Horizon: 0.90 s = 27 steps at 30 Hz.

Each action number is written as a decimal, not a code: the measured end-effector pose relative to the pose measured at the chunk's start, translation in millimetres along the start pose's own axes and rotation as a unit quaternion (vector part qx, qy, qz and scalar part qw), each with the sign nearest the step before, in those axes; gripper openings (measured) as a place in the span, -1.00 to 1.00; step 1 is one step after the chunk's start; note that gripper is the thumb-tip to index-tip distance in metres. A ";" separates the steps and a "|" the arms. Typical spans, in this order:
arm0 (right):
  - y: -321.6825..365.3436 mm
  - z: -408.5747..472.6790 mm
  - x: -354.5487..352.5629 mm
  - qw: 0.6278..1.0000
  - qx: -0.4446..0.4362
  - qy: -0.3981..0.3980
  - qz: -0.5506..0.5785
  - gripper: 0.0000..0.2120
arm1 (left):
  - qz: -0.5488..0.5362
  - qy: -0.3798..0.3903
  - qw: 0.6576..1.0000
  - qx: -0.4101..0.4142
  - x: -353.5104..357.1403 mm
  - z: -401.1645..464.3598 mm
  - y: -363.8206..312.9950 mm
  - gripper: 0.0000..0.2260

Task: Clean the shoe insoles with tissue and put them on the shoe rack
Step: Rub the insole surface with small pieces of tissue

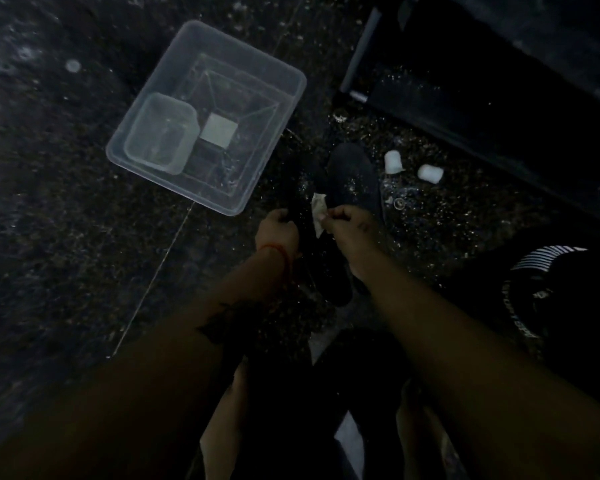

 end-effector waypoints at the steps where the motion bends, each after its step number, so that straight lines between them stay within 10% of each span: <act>1: -0.2 -3.3 -3.2 1.000 0.002 0.003 0.015 -0.87 | -0.018 0.000 1.000 -0.001 -0.9 -10.0 -10.4 -0.74; 27: 160.5 -259.4 -198.0 0.964 -0.143 -0.051 0.217 -0.87 | -0.282 0.162 0.937 0.129 -27.8 -275.8 -278.5 -0.80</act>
Point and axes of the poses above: each hand's wrist, its own z-axis towards the middle knuckle, its own x-axis out of the palm, y = z × x, the point moved 2 cm from there along z, towards the middle knuckle, and after that the axes turned 13 degrees about x, right-handed, at the moved point
